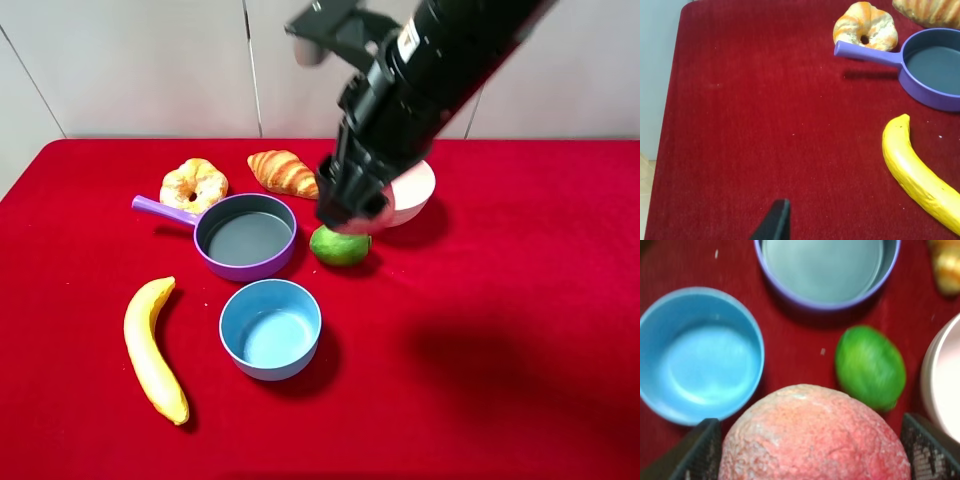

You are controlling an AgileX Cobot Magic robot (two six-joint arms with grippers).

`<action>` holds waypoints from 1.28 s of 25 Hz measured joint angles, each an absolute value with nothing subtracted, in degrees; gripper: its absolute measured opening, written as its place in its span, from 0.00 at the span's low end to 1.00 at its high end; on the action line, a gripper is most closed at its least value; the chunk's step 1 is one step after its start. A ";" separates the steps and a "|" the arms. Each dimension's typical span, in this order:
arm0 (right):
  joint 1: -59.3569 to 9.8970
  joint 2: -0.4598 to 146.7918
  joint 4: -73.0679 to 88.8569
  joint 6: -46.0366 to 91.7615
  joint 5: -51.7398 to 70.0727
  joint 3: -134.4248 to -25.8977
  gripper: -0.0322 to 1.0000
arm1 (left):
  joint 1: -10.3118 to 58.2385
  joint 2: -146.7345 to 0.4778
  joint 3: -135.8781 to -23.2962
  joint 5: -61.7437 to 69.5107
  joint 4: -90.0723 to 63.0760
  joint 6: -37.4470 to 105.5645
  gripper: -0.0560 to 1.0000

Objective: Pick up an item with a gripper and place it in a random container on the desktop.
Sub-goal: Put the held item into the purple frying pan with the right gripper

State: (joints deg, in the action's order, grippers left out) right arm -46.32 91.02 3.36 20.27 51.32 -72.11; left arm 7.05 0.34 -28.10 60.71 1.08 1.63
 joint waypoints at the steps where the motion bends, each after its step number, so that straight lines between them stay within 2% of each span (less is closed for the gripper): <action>1: -46.32 91.71 3.29 20.30 51.32 -73.45 0.54 | 7.05 0.34 -28.10 60.71 1.08 1.63 0.99; 18: -46.32 108.50 4.39 22.14 49.23 -92.74 0.54 | 7.05 0.34 -28.10 60.71 1.08 1.63 0.99; 32: -47.65 115.45 7.25 25.81 35.80 -94.24 0.54 | 7.05 0.34 -28.10 60.71 1.08 1.63 0.99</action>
State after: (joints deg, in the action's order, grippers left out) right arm -47.65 115.45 7.25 25.81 35.80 -94.24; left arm 7.05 0.34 -28.10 60.71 1.08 1.63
